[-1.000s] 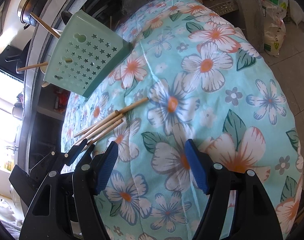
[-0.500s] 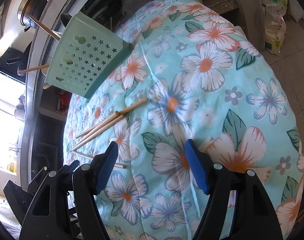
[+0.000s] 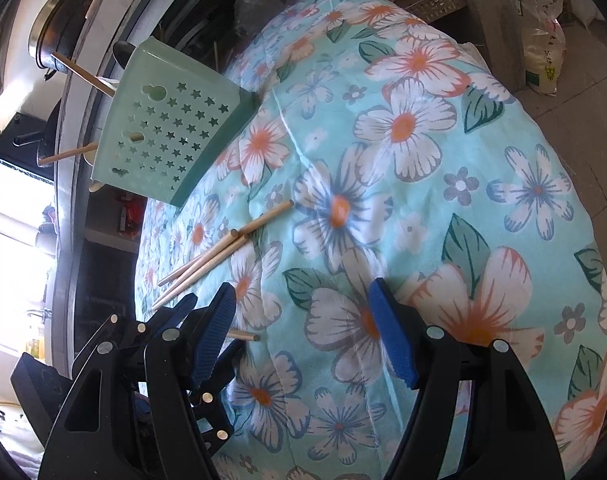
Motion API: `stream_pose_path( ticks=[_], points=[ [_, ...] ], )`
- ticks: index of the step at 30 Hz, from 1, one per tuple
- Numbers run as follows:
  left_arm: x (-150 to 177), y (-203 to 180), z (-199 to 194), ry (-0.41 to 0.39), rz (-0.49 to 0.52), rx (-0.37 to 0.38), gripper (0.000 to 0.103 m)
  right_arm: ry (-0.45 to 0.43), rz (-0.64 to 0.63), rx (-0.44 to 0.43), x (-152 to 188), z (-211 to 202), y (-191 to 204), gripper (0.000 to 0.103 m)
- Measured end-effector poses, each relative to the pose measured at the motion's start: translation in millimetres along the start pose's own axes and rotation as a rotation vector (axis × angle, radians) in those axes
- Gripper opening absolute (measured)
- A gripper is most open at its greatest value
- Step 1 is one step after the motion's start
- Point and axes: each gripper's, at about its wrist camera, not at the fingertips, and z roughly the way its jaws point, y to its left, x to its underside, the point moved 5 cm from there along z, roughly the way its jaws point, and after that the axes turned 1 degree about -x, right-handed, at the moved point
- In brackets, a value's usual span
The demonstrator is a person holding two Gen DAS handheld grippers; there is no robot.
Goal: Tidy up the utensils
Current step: 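Grasp a single chopstick with the left tool while the right tool grasps another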
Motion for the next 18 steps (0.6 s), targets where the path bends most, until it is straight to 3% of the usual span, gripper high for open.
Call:
stream_pose_path(
  ticks=[5,7,18],
  points=[
    [-5,-1,12,0.024,-0.003,0.049,0.027,-0.001,0.024,-0.026,-1,1,-1,0.068],
    [-6,-3,15,0.030,0.011,0.061,0.017,-0.002,0.028,-0.032,-1,1,-2,0.068],
    [-9,-1,4,0.062,0.023,-0.005,0.013,-0.001,0.045,-0.059,-1,0,-7,0.068]
  ],
)
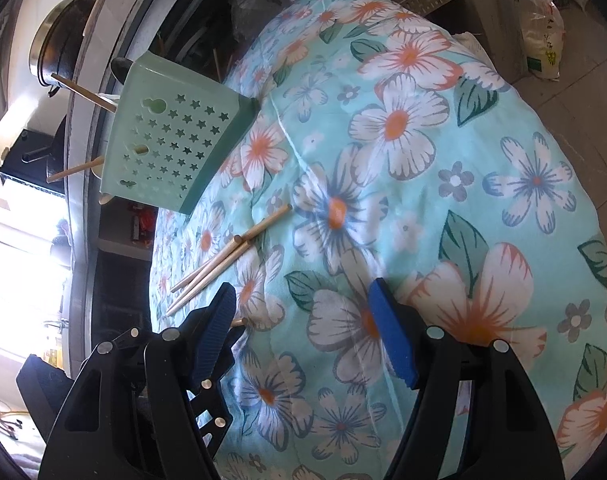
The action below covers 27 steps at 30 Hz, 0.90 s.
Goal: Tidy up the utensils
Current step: 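Grasp a single chopstick with the left tool while the right tool grasps another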
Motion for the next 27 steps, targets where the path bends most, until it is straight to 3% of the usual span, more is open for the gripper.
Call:
stream_pose_path(
  ticks=[8,16,27],
  points=[
    [24,15,9,0.083,-0.087,0.027,0.013,0.000,0.003,-0.005,0,-1,-1,0.068],
    [26,20,16,0.103,-0.145,0.073,0.015,0.000,0.003,-0.005,-1,0,-1,0.068],
    [20,18,19,0.083,-0.143,0.031,0.013,-0.010,0.016,0.003,0,1,-1,0.068]
  ],
)
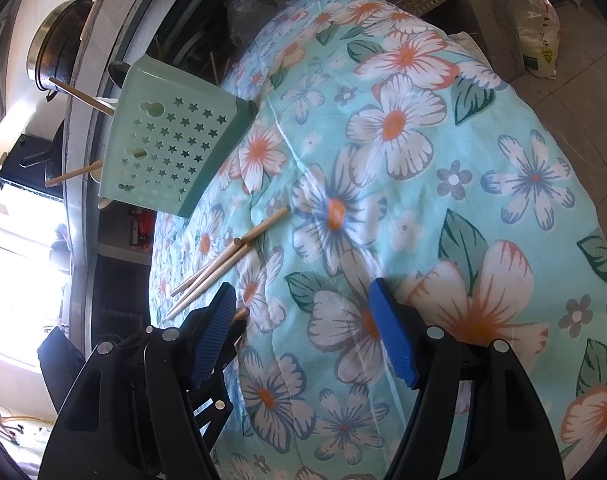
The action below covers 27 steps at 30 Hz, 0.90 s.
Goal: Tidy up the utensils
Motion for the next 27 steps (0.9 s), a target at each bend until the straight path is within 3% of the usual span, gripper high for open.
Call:
stream_pose_path(
  ticks=[5,9,14,20,27],
  points=[
    [-6,7,-11,-0.041,0.011,-0.060,0.009,-0.015,0.030,-0.035,-2,-5,3,0.067],
    [-11,24,-27,-0.085,0.011,-0.150,0.006,-0.039,0.034,-0.108,-6,-12,16,0.066],
    [-19,54,-50,-0.141,-0.071,-0.200,0.005,-0.039,0.069,-0.214,-14,-9,33,0.057],
    [-20,91,-71,-0.196,-0.246,-0.169,0.004,0.006,0.155,-0.266,-20,12,37,0.041],
    [-16,116,-80,-0.234,-0.396,-0.102,0.004,0.047,0.229,-0.240,-19,41,34,0.030]
  ],
)
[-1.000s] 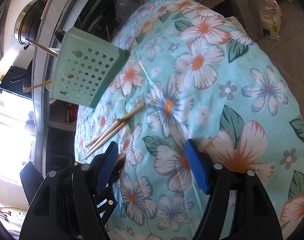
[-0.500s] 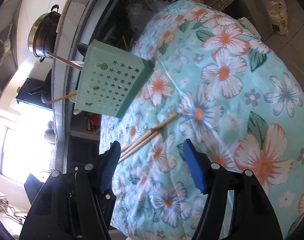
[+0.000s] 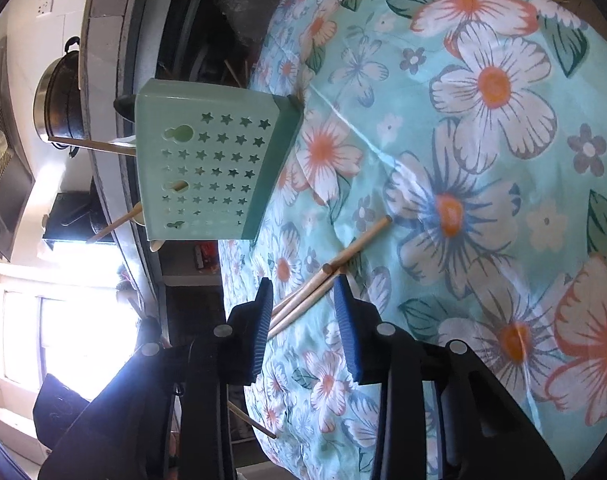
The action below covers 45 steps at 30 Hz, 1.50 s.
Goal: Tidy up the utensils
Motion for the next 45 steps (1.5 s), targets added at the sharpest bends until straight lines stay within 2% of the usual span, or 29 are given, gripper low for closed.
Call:
stream_pose_path(
  ticks=[4,9,16,23,26,30,38,41,45],
  points=[
    [0,0,0,0.005,-0.022,0.013,0.004,-0.009,0.023,0.031,-3,11,-11,0.025],
    [3,-1,1,0.011,-0.026,0.024,0.004,-0.017,0.038,0.030,-6,20,-20,0.010],
    [4,-4,5,0.023,-0.020,0.028,0.004,-0.034,0.030,-0.002,-2,-1,-20,0.010],
    [5,-8,7,0.030,-0.010,0.037,0.004,-0.043,0.095,-0.032,4,-21,-41,0.013],
    [5,-10,9,0.032,-0.006,0.041,0.004,-0.034,0.103,-0.047,7,-20,-43,0.013],
    [5,-11,9,0.034,-0.002,0.042,0.004,-0.030,0.088,-0.046,7,-15,-38,0.019],
    [7,-12,11,0.041,-0.001,0.044,0.004,-0.065,0.098,-0.032,-3,-8,-41,0.020],
    [7,-13,12,0.042,0.000,0.044,0.004,-0.090,0.069,-0.018,-4,-9,-36,0.009],
    [7,-12,12,0.041,-0.002,0.043,0.004,-0.162,0.064,-0.002,-9,-24,-39,0.009]
  ],
)
